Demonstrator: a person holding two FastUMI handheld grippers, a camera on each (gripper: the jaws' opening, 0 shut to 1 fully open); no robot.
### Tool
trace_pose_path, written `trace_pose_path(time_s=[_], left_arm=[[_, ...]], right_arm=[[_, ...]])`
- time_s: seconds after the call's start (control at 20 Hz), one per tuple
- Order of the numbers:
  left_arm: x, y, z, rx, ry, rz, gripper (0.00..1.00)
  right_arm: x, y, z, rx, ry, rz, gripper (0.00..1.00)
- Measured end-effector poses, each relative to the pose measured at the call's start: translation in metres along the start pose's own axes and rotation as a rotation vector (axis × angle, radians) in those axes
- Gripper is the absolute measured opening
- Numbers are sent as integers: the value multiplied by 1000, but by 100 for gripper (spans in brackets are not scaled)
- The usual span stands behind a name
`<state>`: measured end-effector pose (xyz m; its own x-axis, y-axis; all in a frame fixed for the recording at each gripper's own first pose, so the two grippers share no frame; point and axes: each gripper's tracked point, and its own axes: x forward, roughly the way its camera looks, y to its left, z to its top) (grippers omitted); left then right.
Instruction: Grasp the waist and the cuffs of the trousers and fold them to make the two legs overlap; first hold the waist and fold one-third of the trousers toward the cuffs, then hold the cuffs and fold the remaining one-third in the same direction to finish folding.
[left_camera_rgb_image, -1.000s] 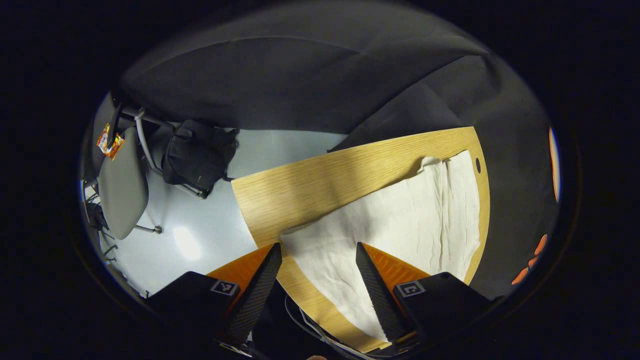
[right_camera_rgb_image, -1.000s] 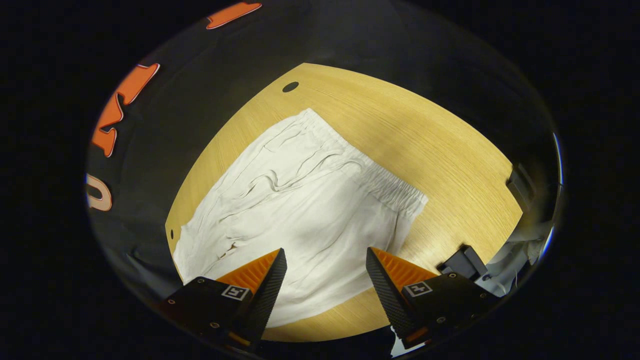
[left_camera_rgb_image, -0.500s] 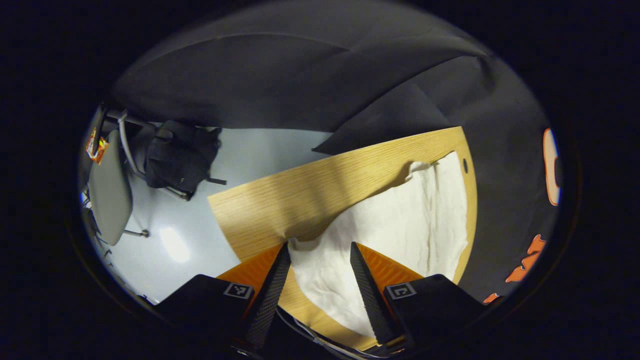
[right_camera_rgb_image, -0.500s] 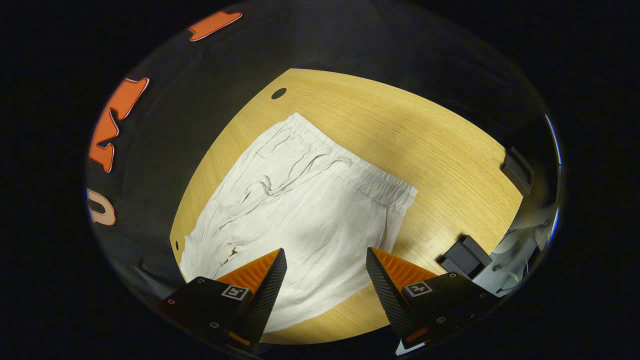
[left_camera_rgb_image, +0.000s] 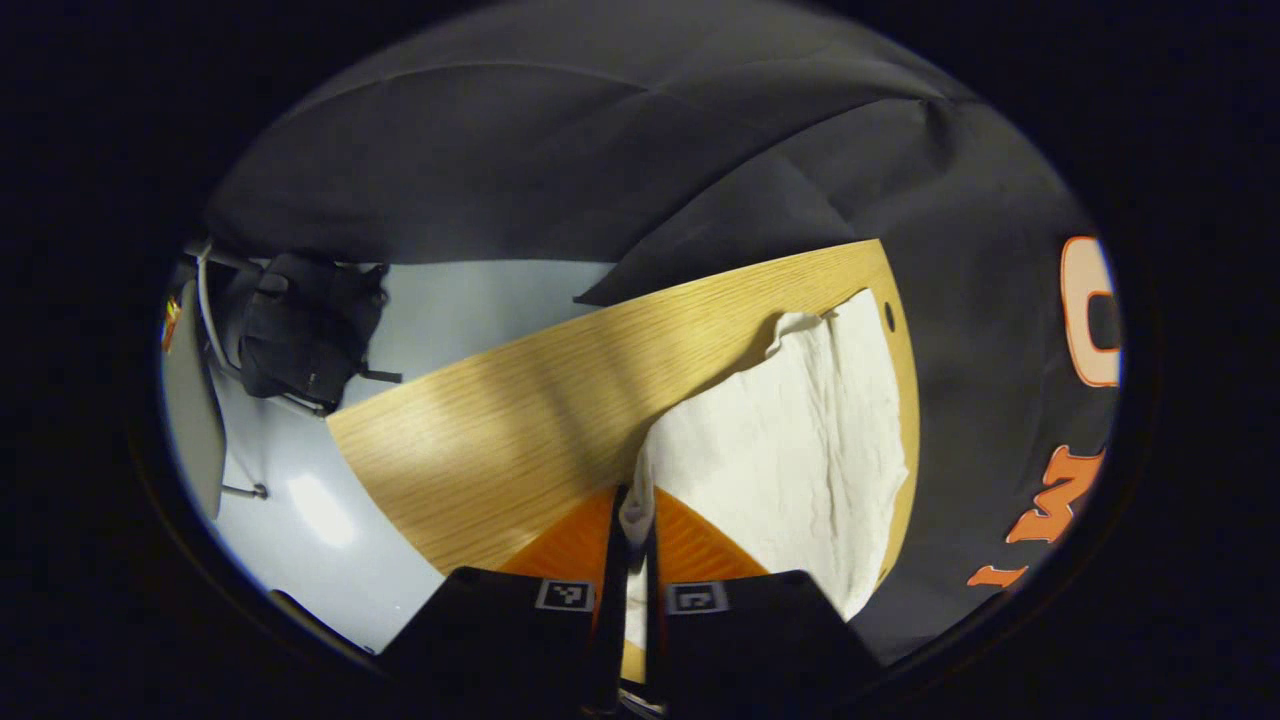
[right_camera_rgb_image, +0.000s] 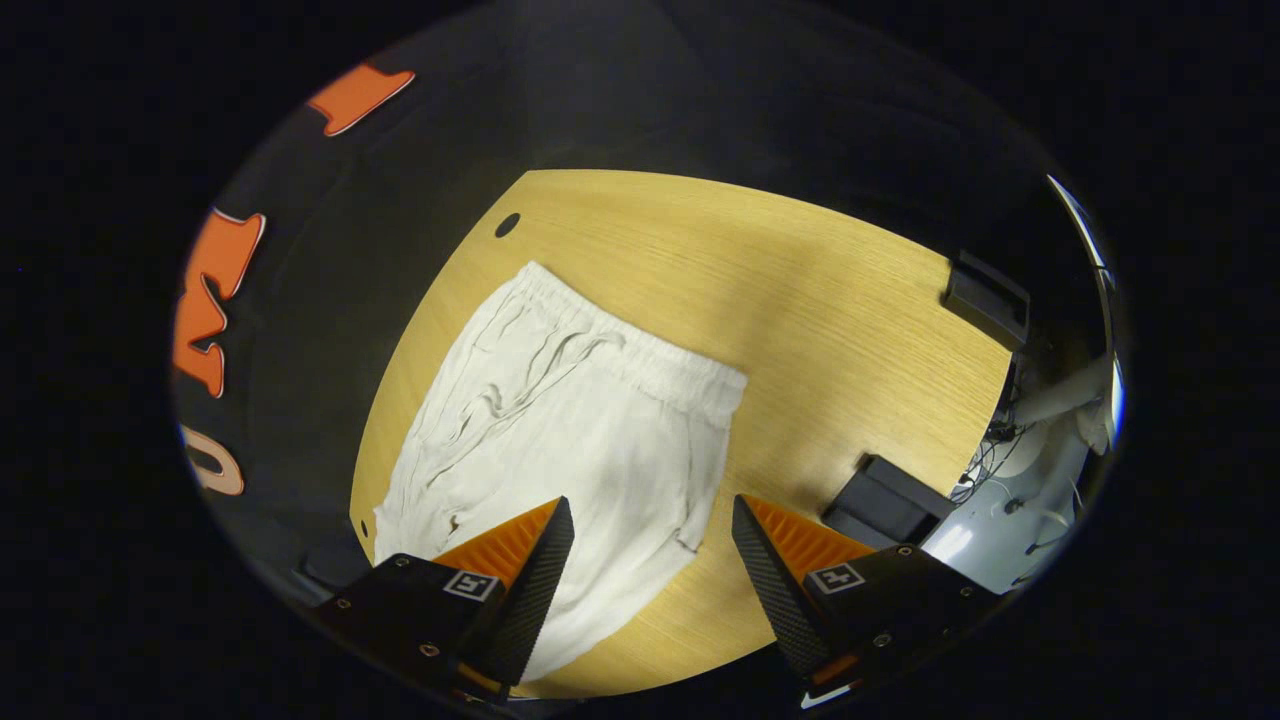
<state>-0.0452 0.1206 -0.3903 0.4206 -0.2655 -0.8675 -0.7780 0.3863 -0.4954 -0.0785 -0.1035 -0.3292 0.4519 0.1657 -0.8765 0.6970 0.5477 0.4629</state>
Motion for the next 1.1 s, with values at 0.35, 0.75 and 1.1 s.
trace_pose_path(time_s=[0.35, 0.75, 1.1], left_arm=[[-15, -40, 0, 113, -78, -30, 8], [-51, -56, 13, 124, -142, -41, 8], [-55, -78, 19, 154, -154, -58, 8]], right_arm=[[36, -11, 31, 85, 11, 13, 92], [60, -23, 57, 118, -27, -76, 66], [62, -28, 71, 235, -76, -40, 17]])
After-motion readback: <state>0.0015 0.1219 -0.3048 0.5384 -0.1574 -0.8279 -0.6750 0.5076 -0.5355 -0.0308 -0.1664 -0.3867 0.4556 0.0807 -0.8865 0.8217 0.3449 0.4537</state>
